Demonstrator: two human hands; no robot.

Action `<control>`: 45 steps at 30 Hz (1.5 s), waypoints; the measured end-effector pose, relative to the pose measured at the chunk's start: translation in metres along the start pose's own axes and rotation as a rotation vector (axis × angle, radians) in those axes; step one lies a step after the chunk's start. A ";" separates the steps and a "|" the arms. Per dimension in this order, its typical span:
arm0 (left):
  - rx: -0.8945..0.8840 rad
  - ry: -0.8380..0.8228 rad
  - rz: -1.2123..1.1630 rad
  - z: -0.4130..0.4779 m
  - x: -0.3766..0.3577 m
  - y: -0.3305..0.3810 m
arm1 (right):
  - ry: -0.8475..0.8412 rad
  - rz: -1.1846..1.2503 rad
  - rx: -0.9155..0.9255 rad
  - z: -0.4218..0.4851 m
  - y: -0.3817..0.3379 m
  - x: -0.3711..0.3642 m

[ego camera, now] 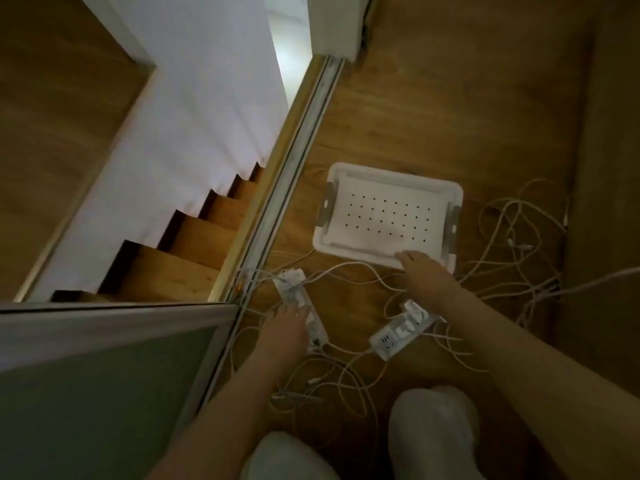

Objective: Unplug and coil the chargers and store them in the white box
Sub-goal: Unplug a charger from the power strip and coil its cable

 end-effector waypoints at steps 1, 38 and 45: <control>0.009 -0.021 0.012 0.007 -0.005 0.000 | 0.000 -0.040 -0.009 0.007 0.000 -0.009; 0.147 0.327 -0.717 0.081 -0.108 0.111 | 0.401 0.554 0.345 -0.048 0.046 -0.107; 0.091 0.340 -0.442 0.106 -0.133 0.107 | 0.027 -0.209 0.213 -0.040 0.003 -0.101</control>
Point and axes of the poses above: each hand's wrist, its own z-axis towards the middle knuckle, its own x-axis out of the back of the hand, y = z × x, the point moved 2 cm from there along z, towards the middle knuckle, and after that the axes turned 10 degrees about -x, right-handed, at the moved point
